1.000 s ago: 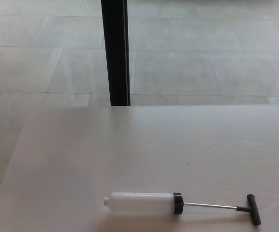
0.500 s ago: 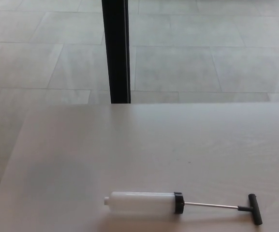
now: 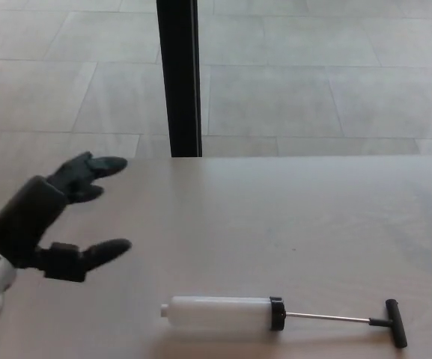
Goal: The robot uses its left hand to lift the air pump kept on the middle of the desk and use the right hand to compress the handle
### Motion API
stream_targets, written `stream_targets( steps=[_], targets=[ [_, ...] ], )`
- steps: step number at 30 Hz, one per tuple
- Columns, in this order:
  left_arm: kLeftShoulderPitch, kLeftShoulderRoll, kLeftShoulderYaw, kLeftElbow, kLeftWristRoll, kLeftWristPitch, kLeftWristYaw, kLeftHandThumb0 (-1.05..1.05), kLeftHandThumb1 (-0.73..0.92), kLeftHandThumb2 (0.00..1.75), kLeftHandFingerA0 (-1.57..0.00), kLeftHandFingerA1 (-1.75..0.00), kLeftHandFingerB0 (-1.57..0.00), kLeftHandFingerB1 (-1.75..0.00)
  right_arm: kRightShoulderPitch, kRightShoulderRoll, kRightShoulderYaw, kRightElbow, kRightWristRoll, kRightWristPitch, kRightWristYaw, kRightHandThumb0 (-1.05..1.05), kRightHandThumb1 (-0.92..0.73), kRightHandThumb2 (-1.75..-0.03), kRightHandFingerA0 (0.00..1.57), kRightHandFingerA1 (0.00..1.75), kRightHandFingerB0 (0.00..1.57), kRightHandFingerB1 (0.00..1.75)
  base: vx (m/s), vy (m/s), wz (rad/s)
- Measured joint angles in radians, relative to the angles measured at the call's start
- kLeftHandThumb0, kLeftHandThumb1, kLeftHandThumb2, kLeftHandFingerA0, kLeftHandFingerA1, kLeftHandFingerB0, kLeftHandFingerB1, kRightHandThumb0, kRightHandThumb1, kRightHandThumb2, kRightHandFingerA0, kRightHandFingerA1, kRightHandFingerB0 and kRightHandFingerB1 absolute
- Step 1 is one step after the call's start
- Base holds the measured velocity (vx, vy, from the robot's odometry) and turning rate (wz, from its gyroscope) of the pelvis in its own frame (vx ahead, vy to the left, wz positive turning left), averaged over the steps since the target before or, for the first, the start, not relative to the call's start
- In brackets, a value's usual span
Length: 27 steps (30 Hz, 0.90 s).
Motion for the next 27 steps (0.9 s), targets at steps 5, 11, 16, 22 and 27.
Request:
stream_targets(
  steps=[5, 11, 16, 22, 27],
  targets=[
    [-0.024, -0.02, -0.128, -0.049, 0.073, 0.057, -0.011, -0.76, 0.62, 0.58, -0.18, -0.51, -0.16, -0.38, -0.006, 0.013, 0.042, -0.032, -0.013, 0.022, -0.003, -0.75, -0.83, -0.65, 0.27, 0.38, 0.32, 0.35, 0.0, 0.0, 0.0],
    [-0.038, -0.052, -0.261, -0.082, 0.161, 0.131, -0.022, -0.8, 0.5, 0.84, -0.15, -0.55, -0.13, -0.46, -0.029, 0.033, 0.085, -0.052, -0.031, 0.046, -0.01, -0.73, -0.83, -0.65, 0.35, 0.64, 0.41, 0.39, 0.0, 0.0, 0.0],
    [-0.055, -0.062, -0.357, -0.083, 0.232, 0.174, -0.029, -0.88, 0.68, 0.61, -0.19, -0.58, -0.22, -0.43, -0.045, 0.047, 0.1, -0.062, -0.037, 0.057, -0.013, -0.64, -0.63, -1.04, 0.2, 0.52, 0.4, 0.58, 0.0, 0.0, 0.0],
    [-0.069, -0.066, -0.452, -0.076, 0.318, 0.204, -0.036, -0.42, 0.24, 0.92, -0.03, -0.55, -0.01, -0.5, -0.046, 0.053, 0.114, -0.063, -0.044, 0.064, -0.014, -0.66, -0.8, -0.64, 0.31, 0.44, 0.44, 0.4, 0.0, 0.0, 0.0],
    [-0.072, -0.067, -0.519, -0.064, 0.392, 0.229, -0.039, -0.86, 0.66, 0.6, -0.06, -0.52, -0.2, -0.42, -0.046, 0.056, 0.122, -0.065, -0.045, 0.067, -0.014, -0.6, -0.59, -1.01, 0.24, 0.54, 0.45, 0.6, 0.0, 0.0, 0.0]
  ],
)
